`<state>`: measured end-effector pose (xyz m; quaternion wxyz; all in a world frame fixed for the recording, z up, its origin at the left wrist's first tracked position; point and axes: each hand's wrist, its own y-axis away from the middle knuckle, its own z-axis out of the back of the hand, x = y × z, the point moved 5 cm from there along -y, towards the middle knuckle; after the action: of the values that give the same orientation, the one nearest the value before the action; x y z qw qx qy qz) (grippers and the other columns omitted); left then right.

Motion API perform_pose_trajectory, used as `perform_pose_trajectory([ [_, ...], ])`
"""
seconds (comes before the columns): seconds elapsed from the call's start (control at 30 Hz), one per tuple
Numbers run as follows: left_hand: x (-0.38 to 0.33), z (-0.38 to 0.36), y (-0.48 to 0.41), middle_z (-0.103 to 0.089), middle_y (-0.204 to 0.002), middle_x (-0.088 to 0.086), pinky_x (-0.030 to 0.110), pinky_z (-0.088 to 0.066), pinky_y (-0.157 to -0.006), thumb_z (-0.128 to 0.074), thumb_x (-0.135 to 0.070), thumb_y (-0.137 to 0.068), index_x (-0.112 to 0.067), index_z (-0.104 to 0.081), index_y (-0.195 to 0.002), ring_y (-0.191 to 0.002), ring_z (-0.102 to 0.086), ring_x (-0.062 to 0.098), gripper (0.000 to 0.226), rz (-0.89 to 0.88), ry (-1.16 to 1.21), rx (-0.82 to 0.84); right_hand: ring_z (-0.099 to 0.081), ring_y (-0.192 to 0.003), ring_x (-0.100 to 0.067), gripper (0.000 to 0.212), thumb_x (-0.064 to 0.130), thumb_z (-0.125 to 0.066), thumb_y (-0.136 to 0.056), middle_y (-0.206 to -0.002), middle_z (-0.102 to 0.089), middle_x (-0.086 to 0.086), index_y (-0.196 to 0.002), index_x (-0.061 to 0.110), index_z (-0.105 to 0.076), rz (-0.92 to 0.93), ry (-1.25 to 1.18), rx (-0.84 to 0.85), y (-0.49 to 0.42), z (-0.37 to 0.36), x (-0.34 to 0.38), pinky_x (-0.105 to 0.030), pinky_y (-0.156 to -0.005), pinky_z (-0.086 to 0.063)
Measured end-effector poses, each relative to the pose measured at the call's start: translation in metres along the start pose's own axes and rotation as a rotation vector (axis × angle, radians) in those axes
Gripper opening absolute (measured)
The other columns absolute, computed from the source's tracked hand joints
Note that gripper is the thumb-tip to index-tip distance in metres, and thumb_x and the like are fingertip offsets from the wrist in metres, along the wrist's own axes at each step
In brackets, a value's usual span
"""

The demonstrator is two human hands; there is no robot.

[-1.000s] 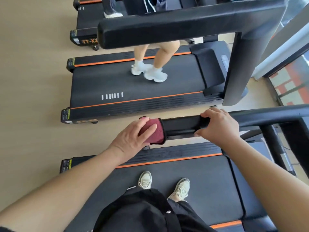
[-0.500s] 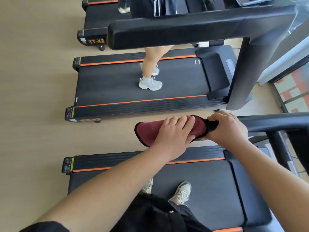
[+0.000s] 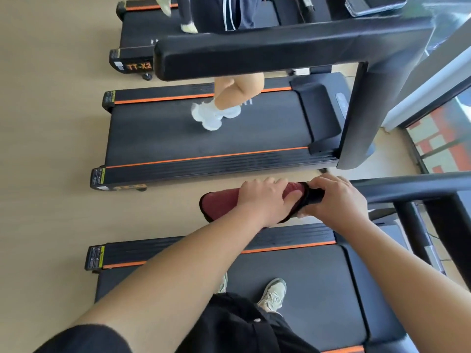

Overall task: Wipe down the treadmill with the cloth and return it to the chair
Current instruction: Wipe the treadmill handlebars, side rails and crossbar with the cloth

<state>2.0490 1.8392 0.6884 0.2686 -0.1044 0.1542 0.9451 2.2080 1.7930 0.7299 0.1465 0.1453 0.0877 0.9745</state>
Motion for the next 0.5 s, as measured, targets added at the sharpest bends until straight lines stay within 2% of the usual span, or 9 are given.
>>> perform_pose_trajectory([
  [0.1, 0.026, -0.007, 0.039, -0.057, -0.139, 0.002, 0.048, -0.045, -0.093, -0.034, -0.059, -0.101, -0.03, -0.04, -0.15, -0.117, -0.057, 0.033, 0.057, -0.169, -0.077, -0.205, -0.048, -0.117, -0.009, 0.072, 0.052, -0.094, -0.054, -0.114, -0.062, 0.019, -0.118, 0.032, -0.068, 0.009, 0.003, 0.003, 0.001, 0.0, 0.001, -0.028, -0.078, -0.036],
  [0.2, 0.07, -0.022, 0.077, -0.053, -0.146, 0.009, 0.052, -0.043, -0.103, -0.051, -0.045, -0.102, -0.029, -0.047, -0.151, -0.123, -0.054, 0.035, 0.051, -0.295, -0.15, -0.405, -0.047, -0.119, -0.009, 0.075, 0.054, -0.093, -0.054, -0.118, -0.061, 0.021, -0.12, 0.033, -0.067, 0.012, -0.003, -0.007, 0.002, 0.0, -0.001, -0.029, -0.077, -0.037],
  [0.27, 0.082, -0.024, 0.083, -0.056, -0.142, 0.013, 0.053, -0.044, -0.105, -0.054, -0.041, -0.103, -0.026, -0.052, -0.148, -0.118, -0.056, 0.039, 0.047, -0.345, -0.136, -0.474, -0.048, -0.12, -0.009, 0.076, 0.056, -0.093, -0.054, -0.119, -0.061, 0.021, -0.121, 0.033, -0.067, 0.016, 0.007, 0.001, 0.001, 0.0, -0.001, -0.029, -0.077, -0.038],
  [0.3, 0.079, -0.023, 0.079, -0.06, -0.137, 0.013, 0.052, -0.046, -0.101, -0.052, -0.044, -0.104, -0.027, -0.053, -0.148, -0.111, -0.058, 0.039, 0.047, -0.342, -0.135, -0.468, -0.048, -0.12, -0.009, 0.077, 0.057, -0.093, -0.053, -0.119, -0.061, 0.021, -0.122, 0.033, -0.067, 0.016, 0.009, 0.005, 0.001, 0.0, -0.001, -0.028, -0.078, -0.038],
  [0.37, 0.063, -0.012, 0.059, -0.065, -0.123, 0.008, 0.048, -0.051, -0.086, -0.041, -0.054, -0.104, -0.03, -0.052, -0.147, -0.096, -0.06, 0.038, 0.051, -0.259, -0.137, -0.35, -0.048, -0.118, -0.008, 0.077, 0.058, -0.093, -0.051, -0.118, -0.061, 0.021, -0.12, 0.034, -0.068, 0.014, 0.004, 0.008, -0.001, 0.001, -0.001, -0.029, -0.077, -0.038],
  [0.43, 0.041, 0.003, 0.036, -0.066, -0.117, 0.003, 0.044, -0.05, -0.079, -0.02, -0.061, -0.102, -0.034, -0.051, -0.143, -0.098, -0.063, 0.037, 0.058, -0.116, -0.108, -0.188, -0.049, -0.116, -0.008, 0.077, 0.058, -0.094, -0.048, -0.115, -0.062, 0.021, -0.117, 0.033, -0.069, 0.019, -0.009, -0.001, -0.002, 0.002, -0.001, -0.028, -0.077, -0.036],
  [0.5, 0.024, 0.009, 0.017, -0.07, -0.112, 0.0, 0.04, -0.047, -0.076, -0.015, -0.057, -0.104, -0.035, -0.061, -0.125, -0.101, -0.066, 0.035, 0.055, 0.009, -0.038, -0.127, -0.049, -0.116, -0.009, 0.077, 0.056, -0.094, -0.049, -0.114, -0.062, 0.02, -0.117, 0.033, -0.069, 0.02, -0.004, 0.005, -0.001, 0.002, -0.001, -0.027, -0.078, -0.034],
])
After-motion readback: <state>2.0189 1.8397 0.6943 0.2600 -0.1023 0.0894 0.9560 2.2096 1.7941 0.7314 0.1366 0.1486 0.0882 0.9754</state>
